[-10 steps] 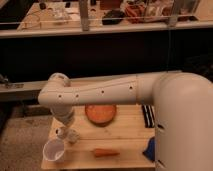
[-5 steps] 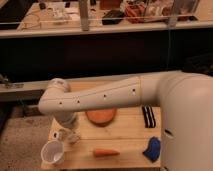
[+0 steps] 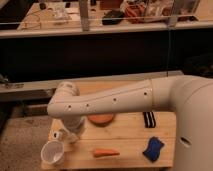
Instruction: Knock the bottle over
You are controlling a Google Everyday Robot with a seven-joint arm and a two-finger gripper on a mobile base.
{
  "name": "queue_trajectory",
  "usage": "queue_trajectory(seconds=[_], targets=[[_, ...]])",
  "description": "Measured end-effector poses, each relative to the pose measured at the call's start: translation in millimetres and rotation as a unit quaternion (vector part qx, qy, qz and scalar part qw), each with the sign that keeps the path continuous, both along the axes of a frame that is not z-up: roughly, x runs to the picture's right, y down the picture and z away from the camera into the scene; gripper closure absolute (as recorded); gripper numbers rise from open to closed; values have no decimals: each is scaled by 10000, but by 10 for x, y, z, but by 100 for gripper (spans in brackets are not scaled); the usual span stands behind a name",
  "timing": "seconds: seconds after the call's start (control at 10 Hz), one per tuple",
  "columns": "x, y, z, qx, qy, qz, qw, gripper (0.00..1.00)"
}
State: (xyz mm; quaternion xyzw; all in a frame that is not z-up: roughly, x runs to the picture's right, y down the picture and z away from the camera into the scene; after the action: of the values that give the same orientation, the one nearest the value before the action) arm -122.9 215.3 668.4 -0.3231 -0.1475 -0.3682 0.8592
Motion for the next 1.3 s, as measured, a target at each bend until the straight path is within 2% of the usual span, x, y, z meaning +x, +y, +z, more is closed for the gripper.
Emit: queue_trajectory(seconds=[0.1,0.3,0.5,0.9,1.1,1.3], targets=[[20,103,35,-146,-119,175,9997,100],[22,212,76,-299,-303,375,9984,100],[32,271,89,-445,-578,667,9951,100],[-35,445,246,-917,-1156,1034,9836,100],[-143,548,333,-1069,-1353,1114,9787,100],[-167,592,369,-1142,-1446,1192,9756,100]])
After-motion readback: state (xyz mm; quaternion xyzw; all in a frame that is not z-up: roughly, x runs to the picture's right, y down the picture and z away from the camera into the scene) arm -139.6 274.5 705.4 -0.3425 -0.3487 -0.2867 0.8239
